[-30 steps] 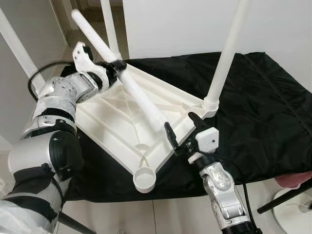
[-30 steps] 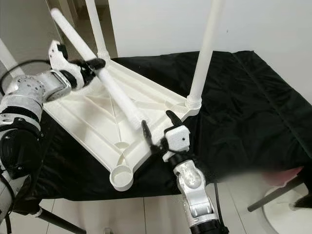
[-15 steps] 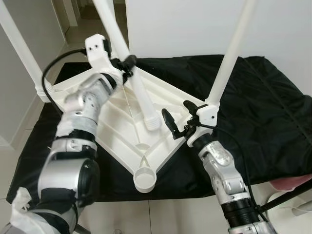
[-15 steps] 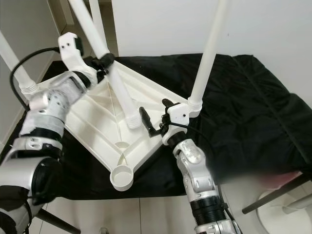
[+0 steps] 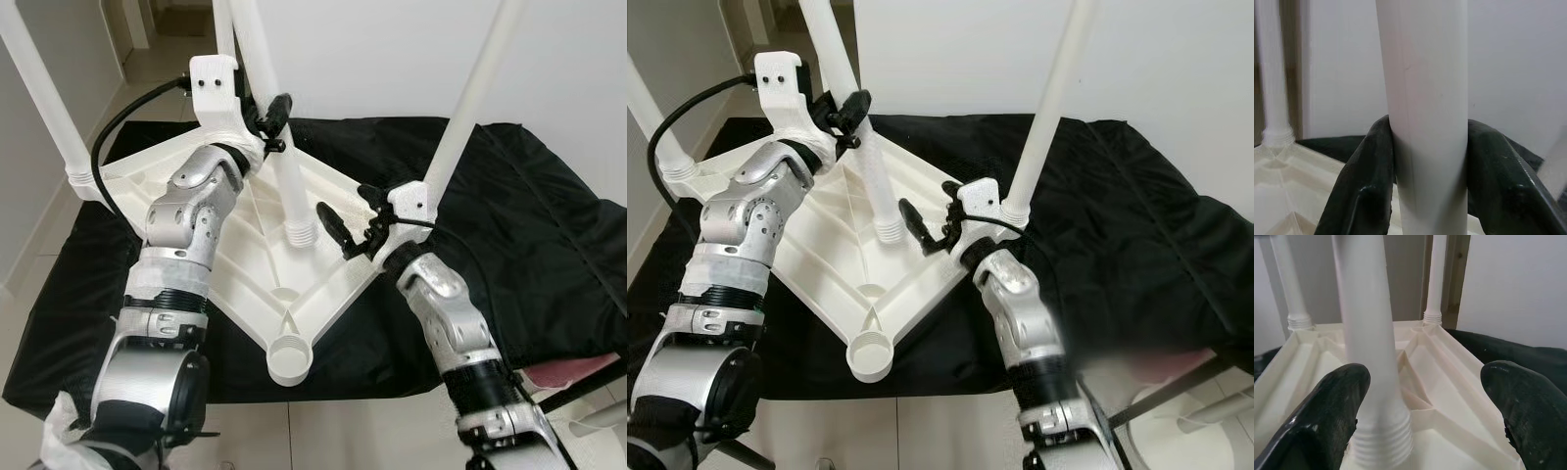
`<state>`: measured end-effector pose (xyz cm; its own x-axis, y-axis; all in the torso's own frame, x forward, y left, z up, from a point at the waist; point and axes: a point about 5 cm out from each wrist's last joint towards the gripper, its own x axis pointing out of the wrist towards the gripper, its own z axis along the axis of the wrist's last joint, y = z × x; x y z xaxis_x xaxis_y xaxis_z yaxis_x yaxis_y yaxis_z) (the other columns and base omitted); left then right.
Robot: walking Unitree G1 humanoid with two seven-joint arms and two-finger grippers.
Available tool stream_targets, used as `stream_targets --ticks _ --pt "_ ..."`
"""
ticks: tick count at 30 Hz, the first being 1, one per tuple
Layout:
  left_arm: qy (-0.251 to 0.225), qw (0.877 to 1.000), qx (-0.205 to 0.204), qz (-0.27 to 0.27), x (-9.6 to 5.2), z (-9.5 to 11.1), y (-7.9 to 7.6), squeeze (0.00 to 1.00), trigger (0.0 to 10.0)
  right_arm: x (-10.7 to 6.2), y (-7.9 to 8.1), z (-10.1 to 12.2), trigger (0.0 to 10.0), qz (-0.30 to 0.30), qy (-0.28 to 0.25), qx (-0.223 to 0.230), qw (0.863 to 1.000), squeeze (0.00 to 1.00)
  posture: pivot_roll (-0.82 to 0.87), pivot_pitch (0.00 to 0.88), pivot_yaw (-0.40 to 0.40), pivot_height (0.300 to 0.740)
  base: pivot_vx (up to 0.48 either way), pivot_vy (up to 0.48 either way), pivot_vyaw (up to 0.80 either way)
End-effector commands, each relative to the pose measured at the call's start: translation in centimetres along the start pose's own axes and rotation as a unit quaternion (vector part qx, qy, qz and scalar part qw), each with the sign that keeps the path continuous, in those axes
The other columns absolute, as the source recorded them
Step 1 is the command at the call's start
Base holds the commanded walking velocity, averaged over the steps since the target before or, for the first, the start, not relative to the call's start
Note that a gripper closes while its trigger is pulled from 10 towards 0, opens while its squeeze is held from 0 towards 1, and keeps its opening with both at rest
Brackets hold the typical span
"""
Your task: Building children table
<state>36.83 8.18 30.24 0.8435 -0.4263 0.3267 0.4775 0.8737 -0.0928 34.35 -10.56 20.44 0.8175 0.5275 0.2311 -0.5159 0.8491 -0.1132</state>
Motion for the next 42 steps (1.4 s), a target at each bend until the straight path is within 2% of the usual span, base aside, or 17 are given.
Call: stream_targets --ticks 1,2,4,8,15,17,18,23,24,28,36,37,38,39,40,41,42 --pt "-0.01 1.0 0.016 -0.019 0.2 0.4 -1.3 0.0 10.0 0.1 -0.3 -0.4 10.0 0.004 0.013 -0.002 1.0 0.0 0.04 0.001 -0.05 0.74 0.0 0.0 0.0" --pt "-0.011 0.999 0.019 -0.033 0.5 0.5 -2.2 0.0 10.0 0.3 -0.6 -0.5 10.0 0.011 0.019 -0.015 1.0 0.0 0.05 0.0 -0.041 0.74 0.0 0.0 0.0" --pt "-0.011 0.999 0.019 -0.033 0.5 0.5 -2.2 0.0 10.0 0.3 -0.6 -0.5 10.0 0.011 0.019 -0.015 1.0 0.0 0.05 0.0 -0.041 0.74 0.0 0.0 0.0" --pt "-0.02 0.996 0.024 -0.086 1.8 1.2 -5.5 0.0 10.0 0.6 -1.7 -0.9 10.0 0.023 0.043 -0.028 0.998 0.0 0.05 0.012 -0.029 0.74 0.0 0.0 0.0" --pt "-0.027 0.994 0.021 -0.105 2.1 1.4 -7.4 0.0 10.0 1.0 -2.2 -1.4 10.0 0.027 0.055 -0.028 0.998 0.0 0.06 0.033 -0.033 0.74 0.0 0.0 0.0" --pt "-0.029 0.994 0.018 -0.107 2.1 1.5 -7.6 0.0 10.0 1.0 -2.3 -1.4 10.0 0.027 0.055 -0.029 0.998 0.0 0.06 0.033 -0.033 0.74 0.0 0.0 0.0" --pt "-0.034 0.994 0.011 -0.101 2.2 1.7 -7.4 0.0 10.0 1.7 -2.1 -1.1 10.0 0.021 0.053 -0.038 0.998 0.0 0.05 0.021 -0.059 0.74 0.0 0.0 0.0" --pt "-0.033 0.995 0.016 -0.096 1.9 1.1 -7.2 0.0 10.0 2.2 -1.3 -1.7 10.0 0.017 0.057 -0.028 0.998 0.0 0.06 0.01 -0.065 0.74 0.0 0.0 0.0" --pt "-0.035 0.996 0.004 -0.081 2.0 1.5 -7.1 0.0 10.0 2.9 -0.9 -1.0 10.0 0.028 0.046 -0.028 0.998 0.0 0.08 0.038 -0.064 0.74 0.0 0.0 0.0" --pt "-0.028 0.997 0.016 -0.07 2.0 1.3 -7.2 0.0 10.0 3.6 -0.9 -0.6 10.0 0.031 0.039 -0.031 0.998 0.0 0.1 0.049 -0.067 0.74 0.0 0.0 0.0" --pt "-0.03 0.997 0.014 -0.072 1.9 1.5 -7.2 0.0 10.0 4.1 -0.5 -0.3 10.0 0.041 0.032 -0.044 0.998 0.0 0.1 0.056 -0.058 0.74 0.0 0.0 0.0" --pt "-0.03 0.997 0.017 -0.075 2.0 1.6 -7.4 0.0 10.0 4.3 -0.7 -0.2 9.0 0.04 0.031 -0.046 0.998 0.0 0.1 0.048 -0.06 0.74 0.0 0.0 0.0" --pt "-0.03 0.997 0.017 -0.075 2.0 1.6 -7.4 0.0 10.0 4.3 -0.7 -0.2 9.0 0.04 0.031 -0.046 0.998 0.0 0.1 0.048 -0.06 0.74 0.0 0.0 0.0" --pt "-0.03 0.997 0.017 -0.075 2.0 1.6 -7.4 0.0 10.0 4.4 -0.8 -0.2 7.6 0.039 0.031 -0.043 0.998 0.0 0.1 0.047 -0.059 0.74 0.0 0.0 0.0" --pt "-0.031 0.997 0.016 -0.074 1.9 1.6 -7.4 0.0 10.0 4.4 -0.8 -0.1 7.6 0.038 0.03 -0.042 0.998 0.0 0.1 0.046 -0.059 0.74 0.0 0.0 0.0" --pt "-0.031 0.997 0.017 -0.074 1.9 1.6 -7.4 0.0 10.0 4.4 -0.8 -0.2 6.2 0.039 0.03 -0.041 0.998 0.0 0.1 0.042 -0.061 0.74 0.0 0.0 0.0" --pt "-0.032 0.997 0.018 -0.074 1.9 1.6 -7.4 0.0 10.0 4.4 -0.7 -0.2 4.4 0.039 0.03 -0.04 0.998 0.0 0.1 0.042 -0.061 0.74 0.0 0.0 0.0"
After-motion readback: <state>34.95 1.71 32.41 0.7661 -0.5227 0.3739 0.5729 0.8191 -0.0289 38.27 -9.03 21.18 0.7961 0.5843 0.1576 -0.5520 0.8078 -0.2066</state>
